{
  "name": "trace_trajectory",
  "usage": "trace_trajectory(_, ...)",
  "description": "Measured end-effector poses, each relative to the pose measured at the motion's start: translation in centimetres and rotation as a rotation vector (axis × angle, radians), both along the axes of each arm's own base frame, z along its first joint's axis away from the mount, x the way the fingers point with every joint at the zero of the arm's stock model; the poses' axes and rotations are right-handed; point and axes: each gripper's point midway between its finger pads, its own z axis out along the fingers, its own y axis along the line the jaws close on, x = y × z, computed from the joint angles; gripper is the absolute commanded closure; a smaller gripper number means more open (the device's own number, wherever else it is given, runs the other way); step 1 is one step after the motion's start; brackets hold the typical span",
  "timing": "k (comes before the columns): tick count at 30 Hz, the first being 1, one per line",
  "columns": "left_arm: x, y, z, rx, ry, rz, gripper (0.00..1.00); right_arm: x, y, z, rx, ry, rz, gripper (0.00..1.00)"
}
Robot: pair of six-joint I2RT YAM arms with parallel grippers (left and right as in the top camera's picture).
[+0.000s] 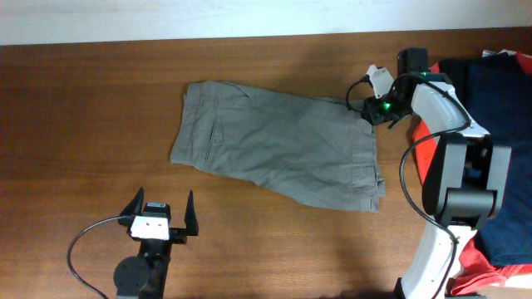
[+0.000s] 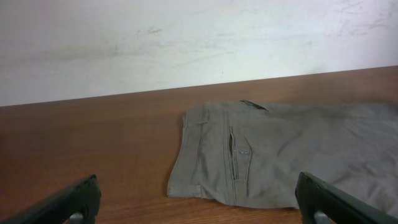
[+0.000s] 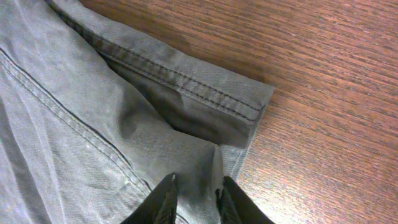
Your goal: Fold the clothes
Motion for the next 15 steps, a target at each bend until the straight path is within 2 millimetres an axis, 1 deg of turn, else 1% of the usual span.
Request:
trace_trajectory(1, 0.0, 0.0, 0.0, 0.0, 0.0, 0.0, 0.0, -0.1, 0.0, 0.0, 0.0, 0.002, 0.0, 0.79)
trace_trajectory(3, 0.0, 0.0, 0.0, 0.0, 0.0, 0.0, 0.0, -0.1, 0.0, 0.0, 0.001, 0.004, -0.001, 0.8)
trace_trajectory(4, 0.0, 0.0, 0.0, 0.0, 0.0, 0.0, 0.0, -0.1, 0.0, 0.0, 0.001, 0.003, -0.001, 0.95)
trace_trajectory(9, 0.0, 0.0, 0.0, 0.0, 0.0, 0.0, 0.0, -0.1, 0.0, 0.0, 0.002, 0.007, -0.002, 0.96)
trace_trajectory(11, 0.0, 0.0, 0.0, 0.0, 0.0, 0.0, 0.0, -0.5, 0.5, 0.0, 0.028, 0.019, 0.006, 0.96)
trace_trajectory(15, 0.0, 0.0, 0.0, 0.0, 0.0, 0.0, 0.0, -0.5, 1.1, 0.4, 0.092, 0.041, -0.069, 0.96)
